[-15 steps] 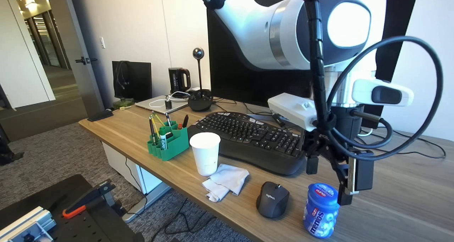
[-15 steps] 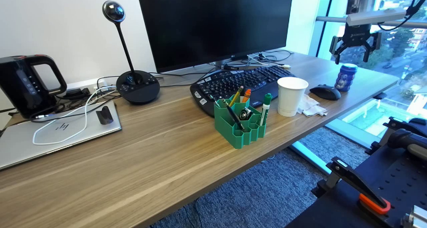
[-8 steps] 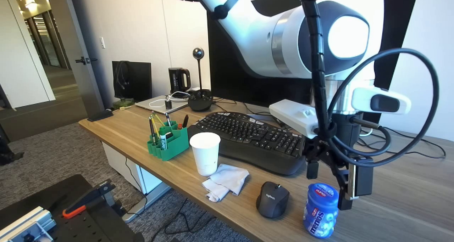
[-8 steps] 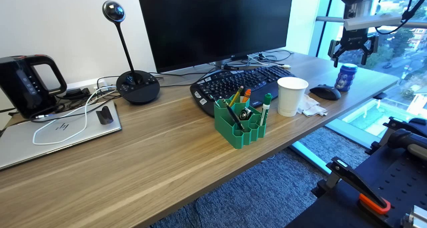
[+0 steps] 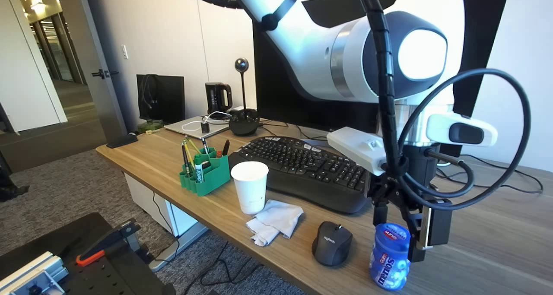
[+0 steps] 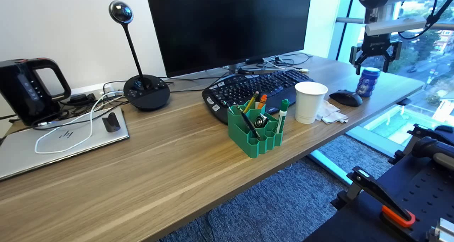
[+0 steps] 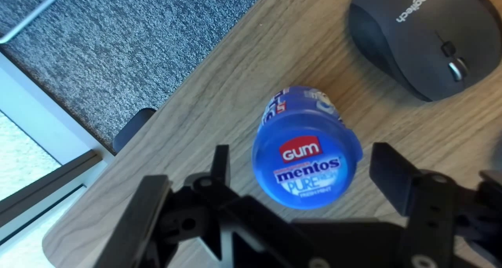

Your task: Move the blue bottle to the left

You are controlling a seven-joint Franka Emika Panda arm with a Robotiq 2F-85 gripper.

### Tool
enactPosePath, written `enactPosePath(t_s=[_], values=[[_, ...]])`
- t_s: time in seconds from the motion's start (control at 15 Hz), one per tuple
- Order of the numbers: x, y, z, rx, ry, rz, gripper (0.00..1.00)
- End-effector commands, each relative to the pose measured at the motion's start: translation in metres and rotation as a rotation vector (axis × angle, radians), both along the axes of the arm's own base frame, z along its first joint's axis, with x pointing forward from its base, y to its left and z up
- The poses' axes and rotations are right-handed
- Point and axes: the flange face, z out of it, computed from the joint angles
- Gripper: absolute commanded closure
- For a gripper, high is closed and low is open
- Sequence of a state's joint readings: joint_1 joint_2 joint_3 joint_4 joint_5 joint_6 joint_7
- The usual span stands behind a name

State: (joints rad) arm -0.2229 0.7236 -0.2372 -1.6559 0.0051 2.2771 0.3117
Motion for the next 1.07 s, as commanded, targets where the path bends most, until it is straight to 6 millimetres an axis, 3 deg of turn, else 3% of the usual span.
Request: enactPosePath(t_s=[0.0, 0.27, 1.0], values=[[0.006, -0.001, 0.001, -0.018, 0.006, 0.004, 0.36], [0.006, -0.002, 0.000, -0.020, 0.006, 0.003, 0.64], [0.006, 0.003, 0.014, -0.038, 0.017, 0.038, 0.64]])
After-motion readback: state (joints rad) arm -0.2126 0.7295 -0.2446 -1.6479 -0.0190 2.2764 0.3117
